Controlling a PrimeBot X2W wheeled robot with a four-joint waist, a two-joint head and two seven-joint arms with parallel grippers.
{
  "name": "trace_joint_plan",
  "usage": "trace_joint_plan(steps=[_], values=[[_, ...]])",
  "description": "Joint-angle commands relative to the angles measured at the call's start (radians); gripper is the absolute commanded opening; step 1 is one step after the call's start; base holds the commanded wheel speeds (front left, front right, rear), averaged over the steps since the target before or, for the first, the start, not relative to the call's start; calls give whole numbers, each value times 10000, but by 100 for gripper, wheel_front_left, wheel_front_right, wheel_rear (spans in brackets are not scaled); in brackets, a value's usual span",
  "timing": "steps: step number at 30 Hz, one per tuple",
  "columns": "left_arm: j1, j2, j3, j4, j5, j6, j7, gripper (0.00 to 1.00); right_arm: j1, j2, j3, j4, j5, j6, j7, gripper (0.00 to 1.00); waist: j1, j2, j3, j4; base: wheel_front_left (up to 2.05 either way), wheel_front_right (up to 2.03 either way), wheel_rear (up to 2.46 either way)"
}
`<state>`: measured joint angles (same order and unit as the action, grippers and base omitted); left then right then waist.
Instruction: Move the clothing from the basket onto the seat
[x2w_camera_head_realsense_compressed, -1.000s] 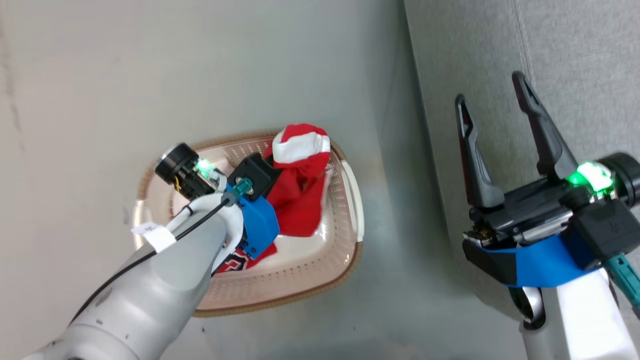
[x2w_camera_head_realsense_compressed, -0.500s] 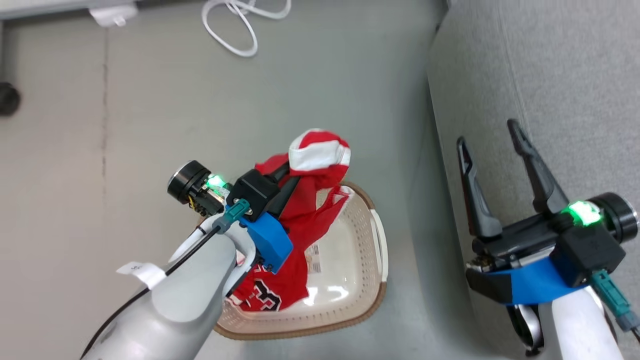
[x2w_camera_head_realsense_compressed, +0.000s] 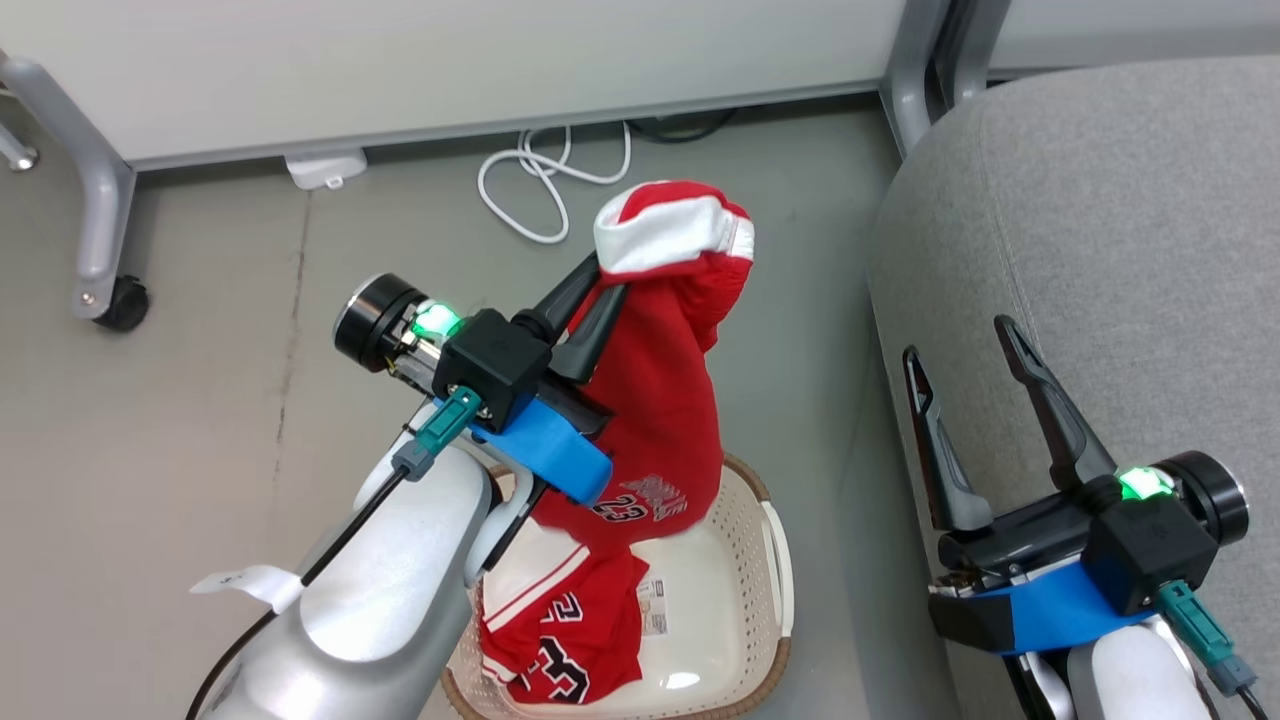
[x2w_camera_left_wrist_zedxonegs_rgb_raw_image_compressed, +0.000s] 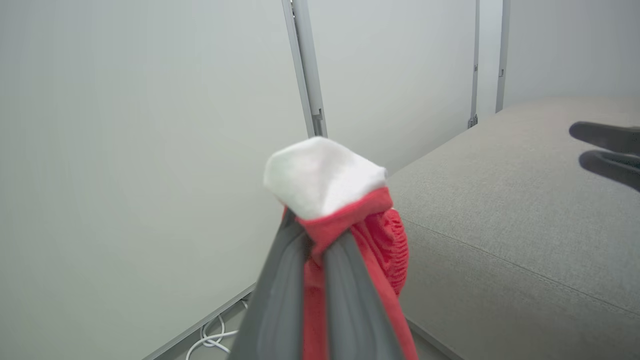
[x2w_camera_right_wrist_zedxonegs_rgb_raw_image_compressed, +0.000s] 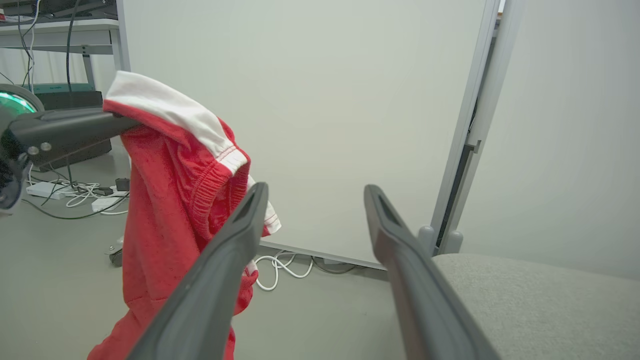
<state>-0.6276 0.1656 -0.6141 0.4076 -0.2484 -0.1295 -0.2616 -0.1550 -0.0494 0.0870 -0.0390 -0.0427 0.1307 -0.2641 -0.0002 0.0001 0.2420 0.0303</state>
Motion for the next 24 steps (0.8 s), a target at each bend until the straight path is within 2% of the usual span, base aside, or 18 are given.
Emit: trace_joint_plan(steps=[1,12,24], values=[[120,-60,145,-172,63,16,-49,0,140,-49,5,37,16,1,-7,100,2,-1,-148,-27,0,0,0],[-92,-456,426,-1405,416,3,-50,0,548,-42,197,157,177,1,-7,100,2,-1,-1012,88,0,0,0],[-392,-562,209,-1820,479,0,-50,0,563,-33,629,-42,337,1,-7,100,2,-1,-1105,169,0,0,0]])
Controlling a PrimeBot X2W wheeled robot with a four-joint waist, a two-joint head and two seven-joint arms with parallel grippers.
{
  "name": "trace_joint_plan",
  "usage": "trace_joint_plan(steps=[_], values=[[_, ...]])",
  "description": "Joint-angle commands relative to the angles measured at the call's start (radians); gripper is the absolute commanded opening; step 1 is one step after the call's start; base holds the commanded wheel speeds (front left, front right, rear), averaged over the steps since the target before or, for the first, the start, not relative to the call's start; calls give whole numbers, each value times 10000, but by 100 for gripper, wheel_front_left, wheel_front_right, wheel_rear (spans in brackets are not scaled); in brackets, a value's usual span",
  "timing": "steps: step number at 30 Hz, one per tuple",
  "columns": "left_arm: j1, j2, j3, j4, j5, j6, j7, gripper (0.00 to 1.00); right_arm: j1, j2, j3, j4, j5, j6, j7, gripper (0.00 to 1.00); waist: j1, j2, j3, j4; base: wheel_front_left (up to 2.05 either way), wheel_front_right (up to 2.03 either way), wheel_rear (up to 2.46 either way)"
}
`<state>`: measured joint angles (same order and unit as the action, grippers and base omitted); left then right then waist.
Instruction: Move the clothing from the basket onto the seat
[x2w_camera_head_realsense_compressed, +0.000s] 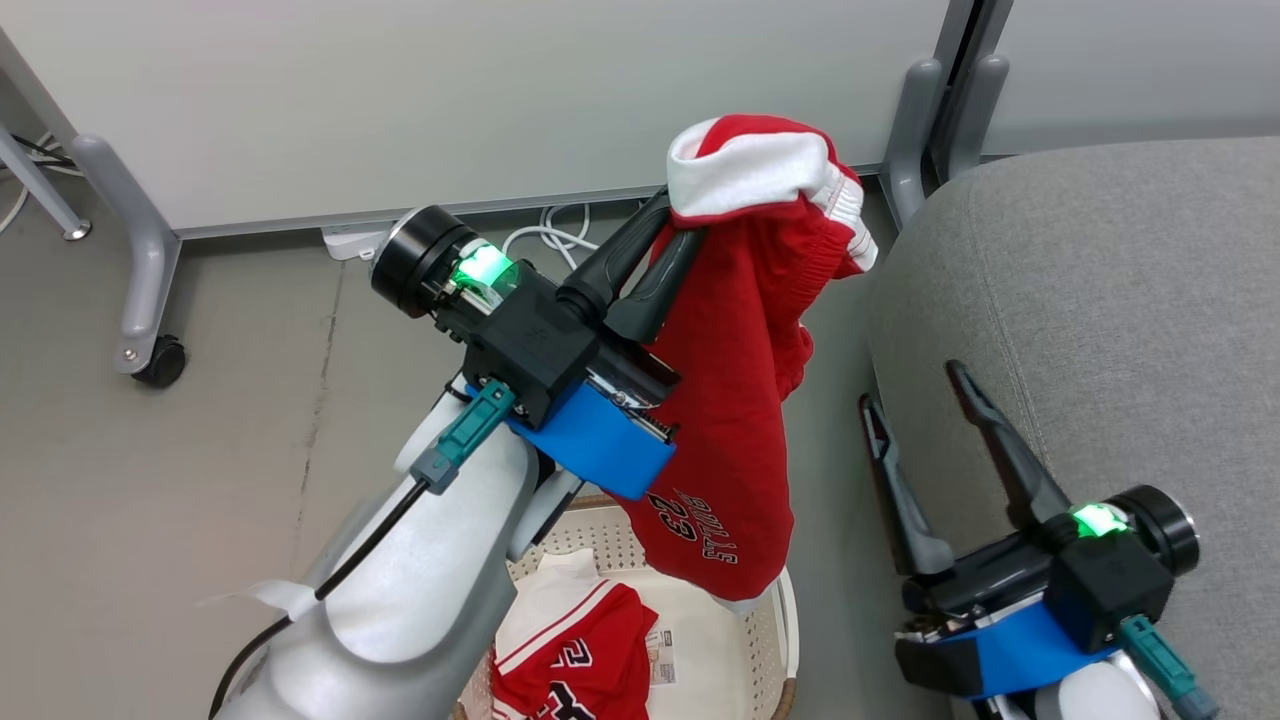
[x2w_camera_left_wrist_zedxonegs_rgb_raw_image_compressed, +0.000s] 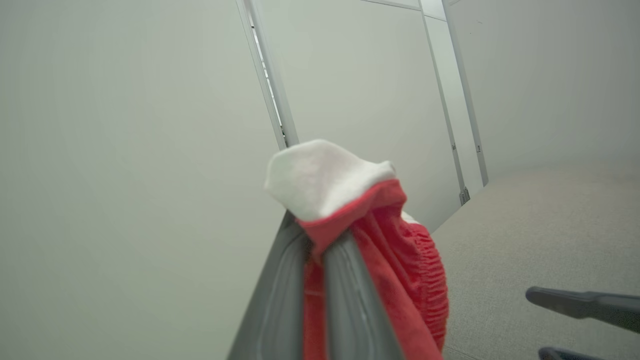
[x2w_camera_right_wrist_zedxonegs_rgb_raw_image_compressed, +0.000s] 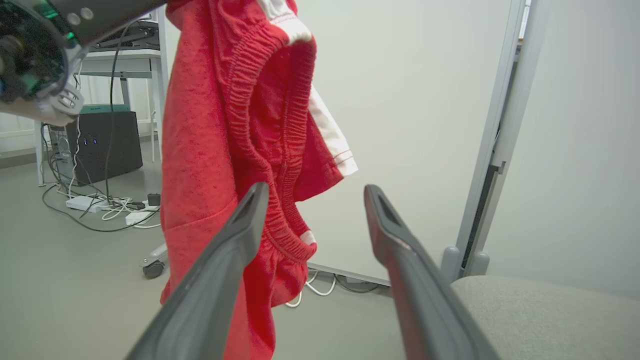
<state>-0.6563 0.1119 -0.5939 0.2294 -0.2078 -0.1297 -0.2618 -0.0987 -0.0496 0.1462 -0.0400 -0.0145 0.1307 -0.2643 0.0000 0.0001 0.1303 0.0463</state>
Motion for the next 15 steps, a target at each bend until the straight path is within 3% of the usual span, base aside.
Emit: trace_joint_plan(steps=[1,10,15], values=[[-115,-33,-21,-59,75,1,-48,0,-40,-31,145,-51,72,1,-5,100,0,-1,27,23,0,0,0],[-338,-176,-308,-220,104,1,-48,0,-894,-26,1297,155,152,1,-3,100,0,-1,244,246,0,0,0],[-518,-307,-543,-295,85,0,-48,0,-1532,-26,1590,921,125,1,-5,100,0,-1,341,450,0,0,0]])
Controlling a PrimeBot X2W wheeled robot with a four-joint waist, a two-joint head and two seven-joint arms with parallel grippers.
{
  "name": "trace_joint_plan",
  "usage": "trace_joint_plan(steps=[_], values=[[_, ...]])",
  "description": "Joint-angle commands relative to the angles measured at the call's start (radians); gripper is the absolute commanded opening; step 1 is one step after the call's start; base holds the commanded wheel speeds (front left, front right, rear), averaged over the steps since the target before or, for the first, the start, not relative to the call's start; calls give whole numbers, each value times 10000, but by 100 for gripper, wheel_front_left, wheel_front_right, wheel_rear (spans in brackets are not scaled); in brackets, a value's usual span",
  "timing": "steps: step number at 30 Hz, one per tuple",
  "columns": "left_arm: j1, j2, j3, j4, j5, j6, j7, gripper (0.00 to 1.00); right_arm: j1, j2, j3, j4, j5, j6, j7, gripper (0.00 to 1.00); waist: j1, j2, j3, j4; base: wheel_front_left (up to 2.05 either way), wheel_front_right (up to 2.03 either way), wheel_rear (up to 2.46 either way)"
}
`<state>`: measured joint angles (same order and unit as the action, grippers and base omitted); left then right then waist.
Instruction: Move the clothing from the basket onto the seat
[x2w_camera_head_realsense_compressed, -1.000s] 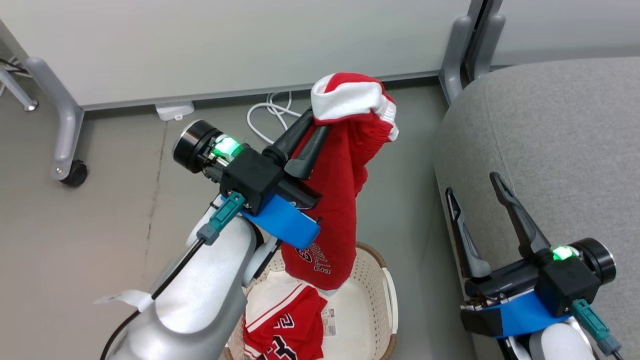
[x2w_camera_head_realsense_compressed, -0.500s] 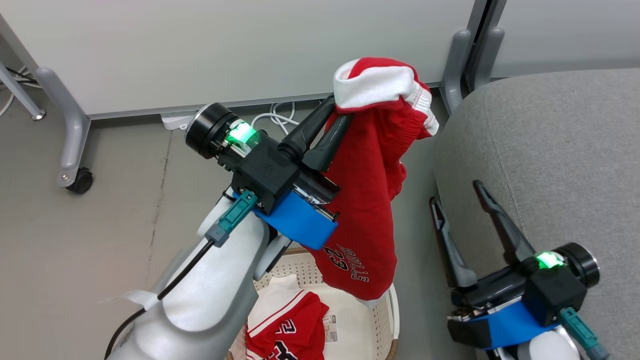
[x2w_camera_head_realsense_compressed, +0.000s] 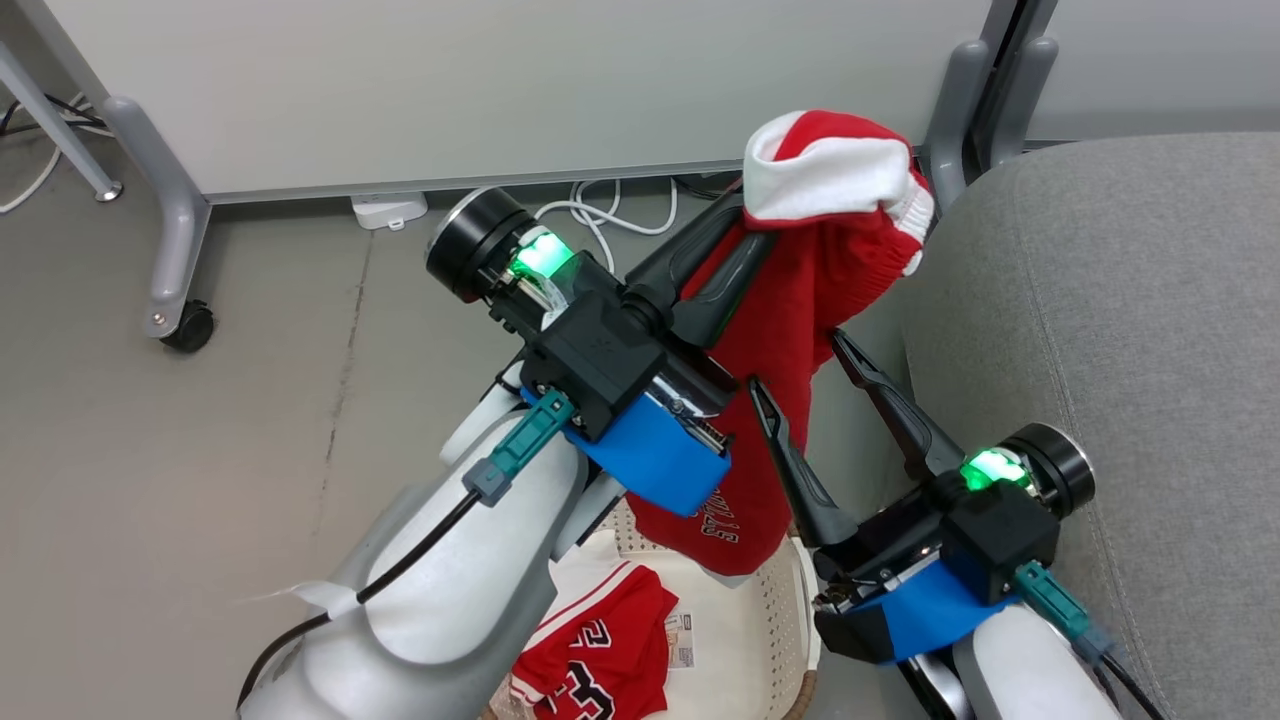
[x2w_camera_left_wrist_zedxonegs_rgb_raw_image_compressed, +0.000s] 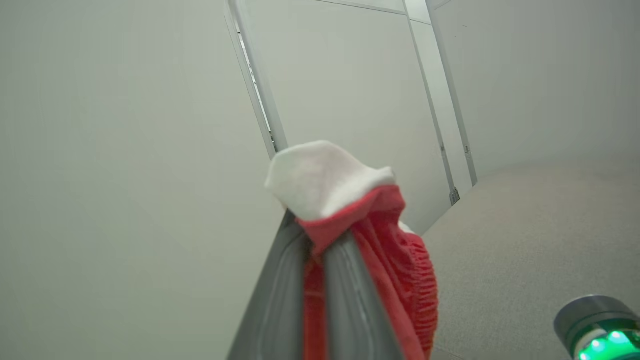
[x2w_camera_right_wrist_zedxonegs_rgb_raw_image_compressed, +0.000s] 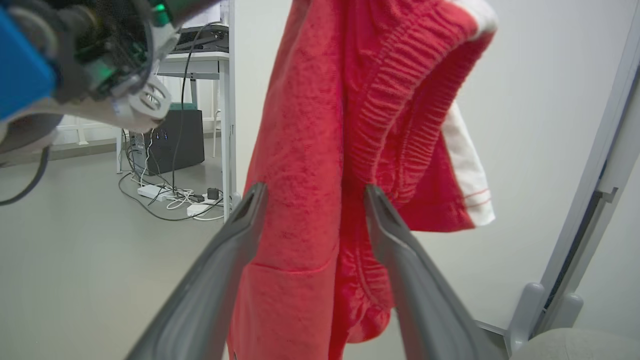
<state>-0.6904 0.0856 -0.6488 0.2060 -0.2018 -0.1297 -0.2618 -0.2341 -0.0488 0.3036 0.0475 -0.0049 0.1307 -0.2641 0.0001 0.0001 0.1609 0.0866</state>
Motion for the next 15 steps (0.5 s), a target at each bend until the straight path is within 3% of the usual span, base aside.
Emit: trace_joint_plan(steps=[1,10,11,12,15], values=[[-192,-63,-42,-71,21,0,-48,0,-310,-28,69,247,40,1,-5,100,-1,-1,61,93,0,0,0],[-301,-197,-296,-185,-81,0,-48,0,-1454,-30,316,1684,388,1,-5,100,-1,-1,252,367,0,0,0],[-290,-211,-311,-201,-78,0,-48,0,-1552,-33,318,1777,417,1,-7,30,-1,-1,256,387,0,0,0],[-279,-225,-328,-203,-78,0,-48,0,-1625,-33,332,1843,454,1,-5,0,-1,-1,260,405,0,0,0],[-240,-248,-337,-201,-101,0,-48,0,-1744,-31,354,1935,600,1,-7,0,-1,-1,271,442,0,0,0]])
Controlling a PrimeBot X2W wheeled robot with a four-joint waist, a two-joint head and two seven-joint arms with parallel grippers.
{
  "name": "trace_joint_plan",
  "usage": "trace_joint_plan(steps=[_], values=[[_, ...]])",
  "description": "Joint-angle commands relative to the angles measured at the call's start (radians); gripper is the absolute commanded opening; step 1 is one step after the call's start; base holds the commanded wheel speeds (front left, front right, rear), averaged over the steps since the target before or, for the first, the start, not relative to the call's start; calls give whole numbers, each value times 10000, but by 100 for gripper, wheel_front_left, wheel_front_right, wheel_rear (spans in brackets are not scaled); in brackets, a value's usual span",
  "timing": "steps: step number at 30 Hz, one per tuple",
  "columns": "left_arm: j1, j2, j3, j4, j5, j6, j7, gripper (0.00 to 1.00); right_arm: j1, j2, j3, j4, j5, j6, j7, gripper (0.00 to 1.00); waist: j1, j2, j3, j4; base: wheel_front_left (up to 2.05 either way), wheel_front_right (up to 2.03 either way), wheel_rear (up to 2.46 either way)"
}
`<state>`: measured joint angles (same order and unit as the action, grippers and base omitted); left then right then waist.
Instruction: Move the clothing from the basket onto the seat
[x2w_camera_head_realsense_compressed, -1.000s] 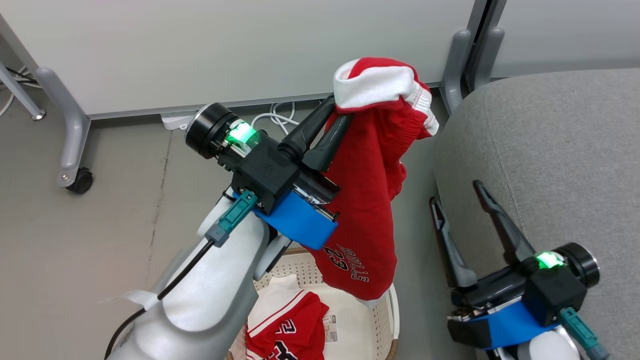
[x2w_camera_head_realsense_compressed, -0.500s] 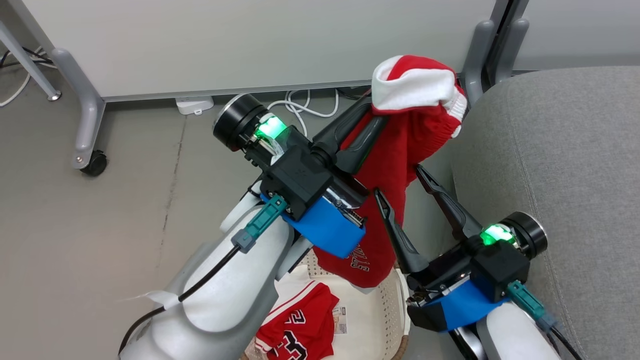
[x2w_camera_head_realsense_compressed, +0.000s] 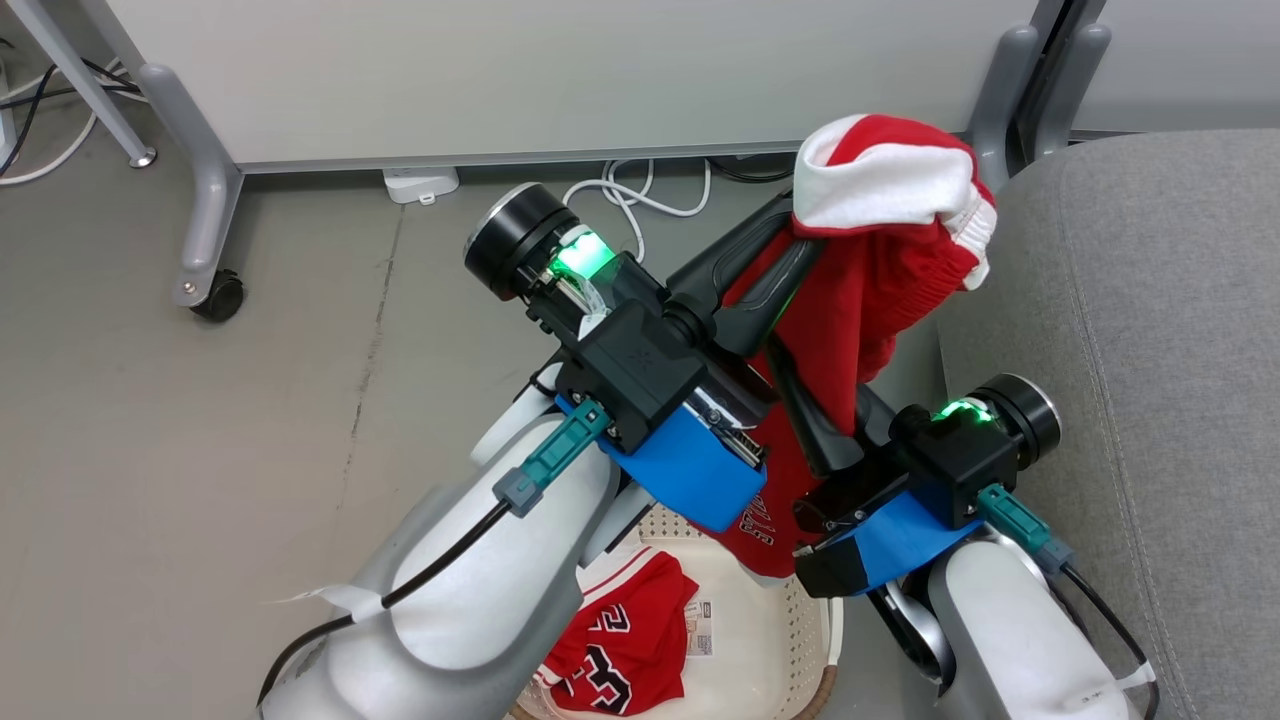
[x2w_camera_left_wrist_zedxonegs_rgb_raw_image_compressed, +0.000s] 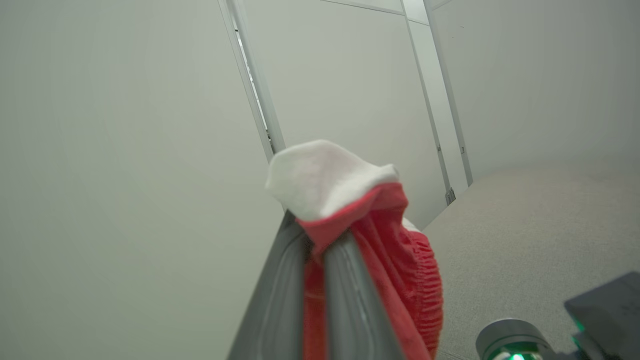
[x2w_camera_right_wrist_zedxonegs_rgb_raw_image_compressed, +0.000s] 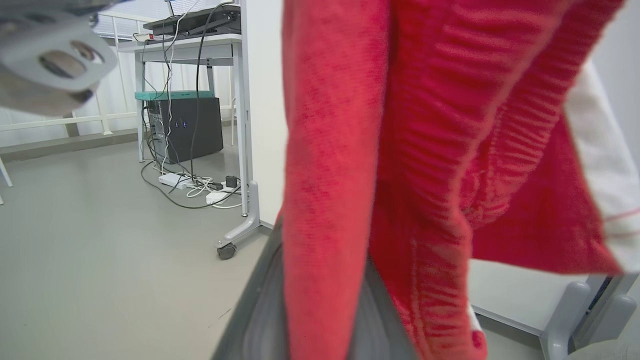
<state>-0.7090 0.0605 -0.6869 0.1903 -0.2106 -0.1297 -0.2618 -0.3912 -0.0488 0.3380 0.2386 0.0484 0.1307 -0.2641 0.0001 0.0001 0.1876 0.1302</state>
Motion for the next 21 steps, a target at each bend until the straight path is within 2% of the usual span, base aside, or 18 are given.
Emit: trace_joint_plan(steps=[1,21], values=[[-38,-8,59,-34,-10,0,-48,0,-186,-31,13,31,78,1,-7,0,-1,-1,5,8,0,0,0],[63,-57,141,135,49,0,-48,0,-85,-30,65,-89,167,1,-6,0,-1,-1,30,-72,0,0,0]])
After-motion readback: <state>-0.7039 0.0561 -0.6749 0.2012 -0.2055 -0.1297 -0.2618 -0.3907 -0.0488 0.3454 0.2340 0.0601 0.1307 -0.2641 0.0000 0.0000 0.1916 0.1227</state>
